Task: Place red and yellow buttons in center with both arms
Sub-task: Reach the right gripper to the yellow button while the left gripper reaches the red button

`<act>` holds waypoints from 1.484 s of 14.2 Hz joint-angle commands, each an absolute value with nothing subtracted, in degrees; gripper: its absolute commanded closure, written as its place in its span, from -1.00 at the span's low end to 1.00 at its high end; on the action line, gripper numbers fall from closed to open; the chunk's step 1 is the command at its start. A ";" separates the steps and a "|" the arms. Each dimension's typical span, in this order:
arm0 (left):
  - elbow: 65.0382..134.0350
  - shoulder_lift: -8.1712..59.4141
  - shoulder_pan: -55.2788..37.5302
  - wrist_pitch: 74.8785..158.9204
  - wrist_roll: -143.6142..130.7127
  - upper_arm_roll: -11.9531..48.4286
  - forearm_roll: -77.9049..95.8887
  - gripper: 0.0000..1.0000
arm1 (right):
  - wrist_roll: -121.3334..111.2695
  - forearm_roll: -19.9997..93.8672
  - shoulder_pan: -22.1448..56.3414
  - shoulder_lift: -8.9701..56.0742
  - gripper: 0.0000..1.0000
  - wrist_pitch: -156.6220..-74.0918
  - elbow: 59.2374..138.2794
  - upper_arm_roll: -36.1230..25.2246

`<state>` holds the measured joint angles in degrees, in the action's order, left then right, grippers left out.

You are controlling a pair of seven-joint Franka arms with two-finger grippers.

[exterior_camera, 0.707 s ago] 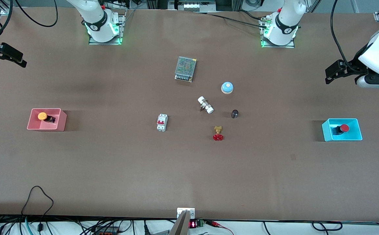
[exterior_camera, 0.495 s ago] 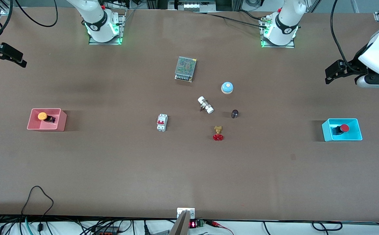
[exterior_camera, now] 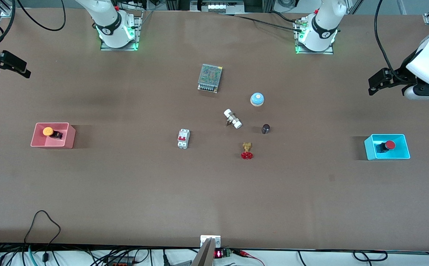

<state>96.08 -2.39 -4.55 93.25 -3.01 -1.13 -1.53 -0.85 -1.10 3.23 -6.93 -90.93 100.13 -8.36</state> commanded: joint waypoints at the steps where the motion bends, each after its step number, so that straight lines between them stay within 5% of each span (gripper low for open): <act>1: 93.96 -1.32 -4.22 91.76 -2.02 -1.41 -0.09 -1.00 | -1.23 -0.62 2.55 -3.53 -1.00 -91.32 97.47 -8.87; 13: 92.30 3.06 -3.87 92.02 -2.81 -2.28 -0.09 -1.00 | -0.44 -2.20 2.99 10.36 -1.00 -93.60 92.02 -8.79; 21: 89.21 16.33 4.38 98.68 1.30 -2.29 -7.47 -1.00 | -4.56 -4.22 -1.05 17.40 -1.00 -111.60 100.79 -8.79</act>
